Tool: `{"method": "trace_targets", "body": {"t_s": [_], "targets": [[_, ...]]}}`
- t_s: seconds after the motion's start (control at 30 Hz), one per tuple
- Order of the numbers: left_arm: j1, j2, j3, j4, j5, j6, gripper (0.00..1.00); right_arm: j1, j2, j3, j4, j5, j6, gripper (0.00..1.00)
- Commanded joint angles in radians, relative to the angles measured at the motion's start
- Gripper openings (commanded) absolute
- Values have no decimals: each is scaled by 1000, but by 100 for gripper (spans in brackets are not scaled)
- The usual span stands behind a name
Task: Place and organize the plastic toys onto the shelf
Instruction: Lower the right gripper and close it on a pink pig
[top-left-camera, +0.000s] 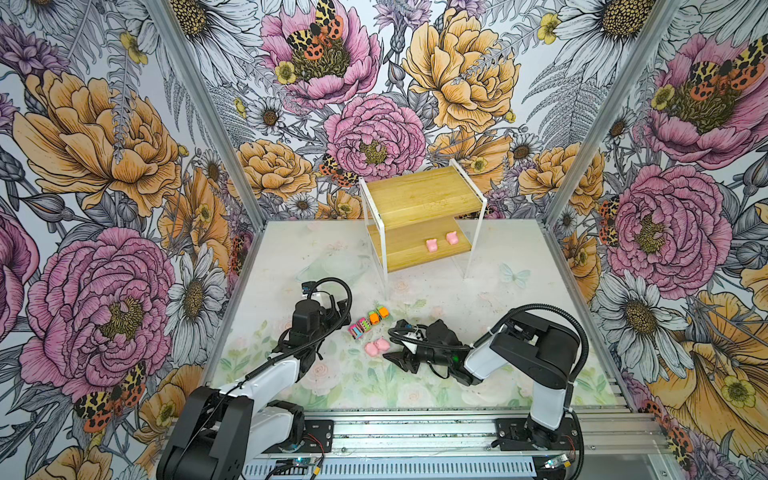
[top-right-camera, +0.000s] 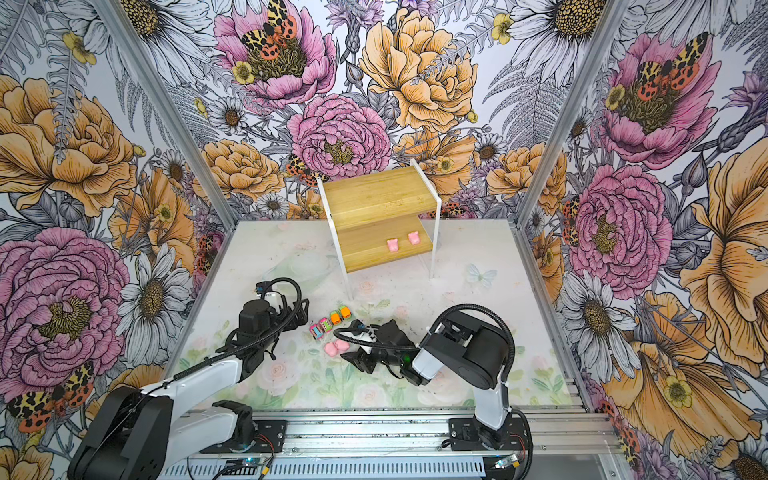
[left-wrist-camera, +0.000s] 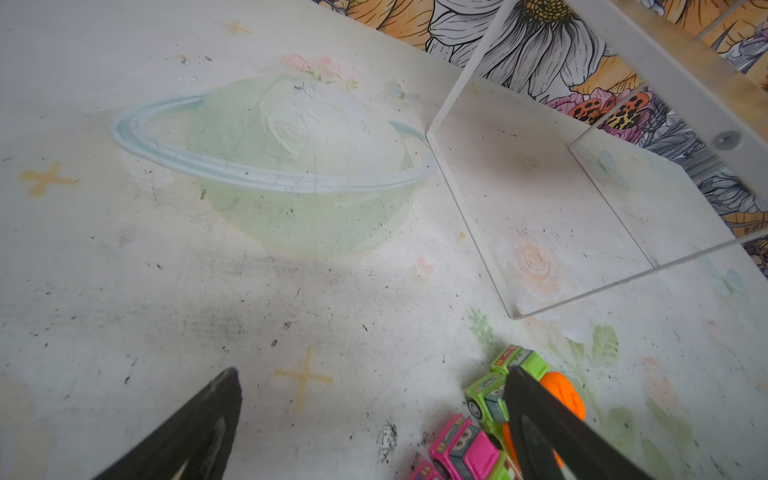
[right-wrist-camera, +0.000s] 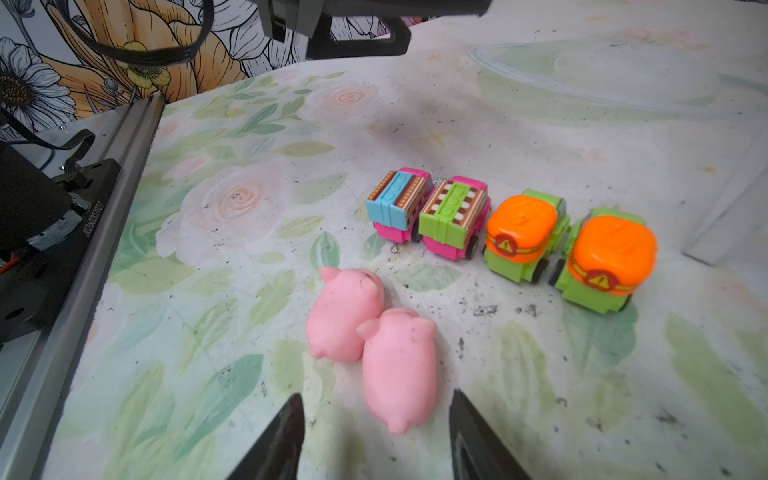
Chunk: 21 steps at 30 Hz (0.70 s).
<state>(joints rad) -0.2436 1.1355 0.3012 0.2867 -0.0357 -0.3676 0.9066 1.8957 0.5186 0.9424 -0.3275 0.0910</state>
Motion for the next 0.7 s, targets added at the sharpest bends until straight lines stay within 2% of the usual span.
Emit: {"method": "trace_targets", "body": {"t_s": [0.0,0.67], "targets": [[9,6,27,-4,17,-5,99,3,31,27,19,-26,-31,55],[9,18,36,-11,16,-5,99,-5,97,83,-6,-33,-70,54]]}}
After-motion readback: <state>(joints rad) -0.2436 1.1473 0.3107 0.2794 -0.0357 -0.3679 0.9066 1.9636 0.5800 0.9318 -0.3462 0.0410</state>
